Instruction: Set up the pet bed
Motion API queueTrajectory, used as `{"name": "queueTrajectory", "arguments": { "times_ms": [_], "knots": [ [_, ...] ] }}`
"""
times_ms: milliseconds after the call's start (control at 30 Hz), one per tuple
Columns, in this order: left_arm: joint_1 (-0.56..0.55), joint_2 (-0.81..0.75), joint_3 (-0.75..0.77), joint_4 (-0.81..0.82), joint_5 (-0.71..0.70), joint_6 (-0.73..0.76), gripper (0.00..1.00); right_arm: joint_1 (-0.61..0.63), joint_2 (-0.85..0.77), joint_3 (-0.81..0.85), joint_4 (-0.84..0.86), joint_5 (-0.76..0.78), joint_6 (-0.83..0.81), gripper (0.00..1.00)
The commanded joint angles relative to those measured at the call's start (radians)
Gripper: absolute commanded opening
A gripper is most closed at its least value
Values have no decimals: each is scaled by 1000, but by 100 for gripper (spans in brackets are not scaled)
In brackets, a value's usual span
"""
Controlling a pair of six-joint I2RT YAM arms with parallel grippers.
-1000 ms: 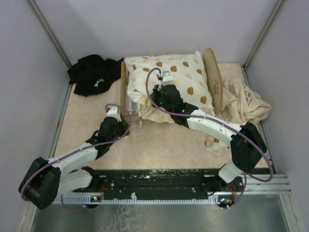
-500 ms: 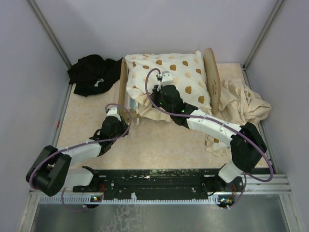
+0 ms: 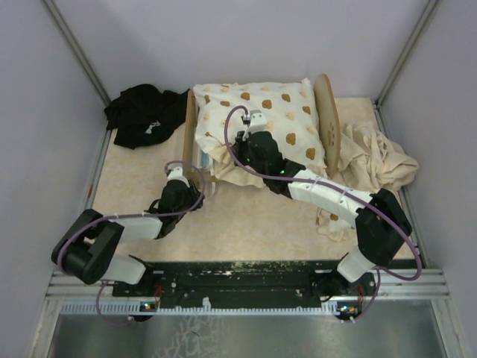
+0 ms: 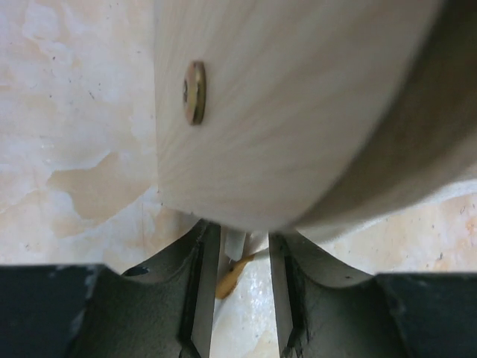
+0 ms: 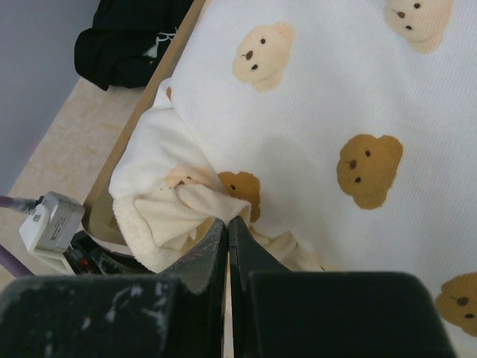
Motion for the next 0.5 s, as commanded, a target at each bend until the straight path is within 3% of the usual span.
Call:
{"name": "queueTrajectory", "arguments": {
  "times_ms": [0,267,467],
  "knots": [
    [-30,55,9,-11,-34,-39,38,7,-2,-5,56,8,-15,0],
    [-36,21,-3,-81,-27,-71,1,7,-10,-18,48,16,-20,0],
    [-36,-164,-28,-271,-50,-128,0,7,2,-44,94,-20,-46,0]
  ]
}}
